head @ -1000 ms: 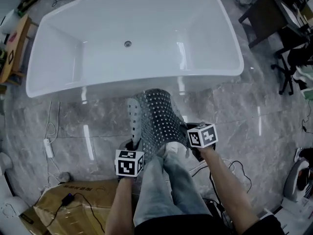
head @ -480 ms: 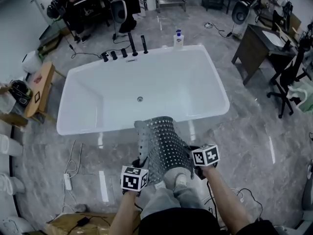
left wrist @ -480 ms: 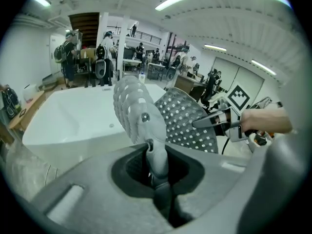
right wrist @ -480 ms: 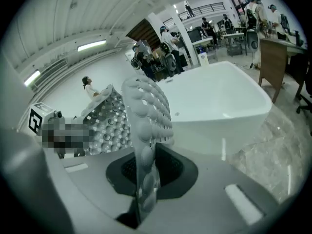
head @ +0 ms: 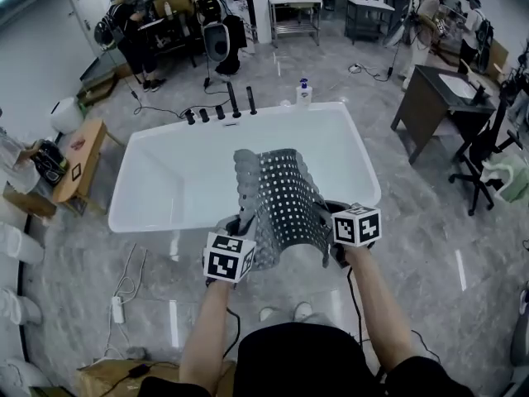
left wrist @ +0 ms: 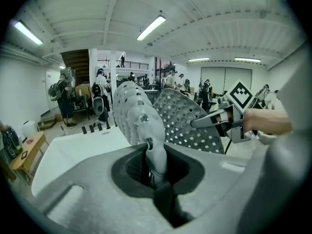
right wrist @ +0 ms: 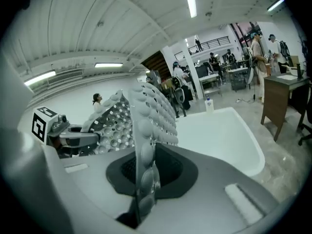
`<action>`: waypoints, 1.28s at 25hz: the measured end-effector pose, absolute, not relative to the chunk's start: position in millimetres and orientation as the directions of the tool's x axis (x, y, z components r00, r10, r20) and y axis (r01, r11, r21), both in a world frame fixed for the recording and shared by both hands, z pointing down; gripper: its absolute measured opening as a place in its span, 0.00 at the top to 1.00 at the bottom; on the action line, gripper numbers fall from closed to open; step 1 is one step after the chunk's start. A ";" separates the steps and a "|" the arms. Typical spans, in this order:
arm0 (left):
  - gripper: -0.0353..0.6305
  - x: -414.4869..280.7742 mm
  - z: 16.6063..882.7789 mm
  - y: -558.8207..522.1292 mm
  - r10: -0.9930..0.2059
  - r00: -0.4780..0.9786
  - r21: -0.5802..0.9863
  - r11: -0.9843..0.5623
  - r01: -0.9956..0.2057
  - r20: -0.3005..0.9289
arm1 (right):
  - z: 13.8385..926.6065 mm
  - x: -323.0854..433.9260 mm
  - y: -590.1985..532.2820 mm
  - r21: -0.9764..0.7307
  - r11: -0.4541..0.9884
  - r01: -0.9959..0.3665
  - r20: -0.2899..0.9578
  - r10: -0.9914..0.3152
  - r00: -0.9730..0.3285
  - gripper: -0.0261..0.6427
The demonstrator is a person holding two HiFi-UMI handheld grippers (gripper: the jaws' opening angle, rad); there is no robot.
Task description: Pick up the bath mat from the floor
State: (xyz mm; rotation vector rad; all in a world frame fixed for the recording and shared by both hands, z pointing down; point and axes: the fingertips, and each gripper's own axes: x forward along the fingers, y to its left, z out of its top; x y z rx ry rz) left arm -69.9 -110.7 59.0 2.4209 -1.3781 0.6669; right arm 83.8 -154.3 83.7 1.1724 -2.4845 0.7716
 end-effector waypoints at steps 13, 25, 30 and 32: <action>0.90 -42.5 -116.5 -149.4 -0.872 0.438 -0.224 -0.481 -0.847 0.218 | -116.1 71.2 -178.4 -0.192 0.612 -0.767 0.116 -0.762 -0.637 0.92; 0.90 -41.6 -142.3 -146.4 -0.910 0.401 -0.218 -0.414 -0.884 0.106 | -146.9 77.3 -173.3 -0.139 0.592 -0.794 0.039 -0.798 -0.602 0.92; 0.90 -32.9 -141.0 -149.6 -0.907 0.407 -0.219 -0.421 -0.880 0.108 | -142.2 81.1 -176.5 -0.131 0.593 -0.795 0.060 -0.795 -0.603 0.92; 0.90 -30.1 -139.2 -149.4 -0.906 0.410 -0.220 -0.424 -0.879 0.108 | -140.1 84.6 -176.4 -0.133 0.590 -0.797 0.061 -0.797 -0.600 0.92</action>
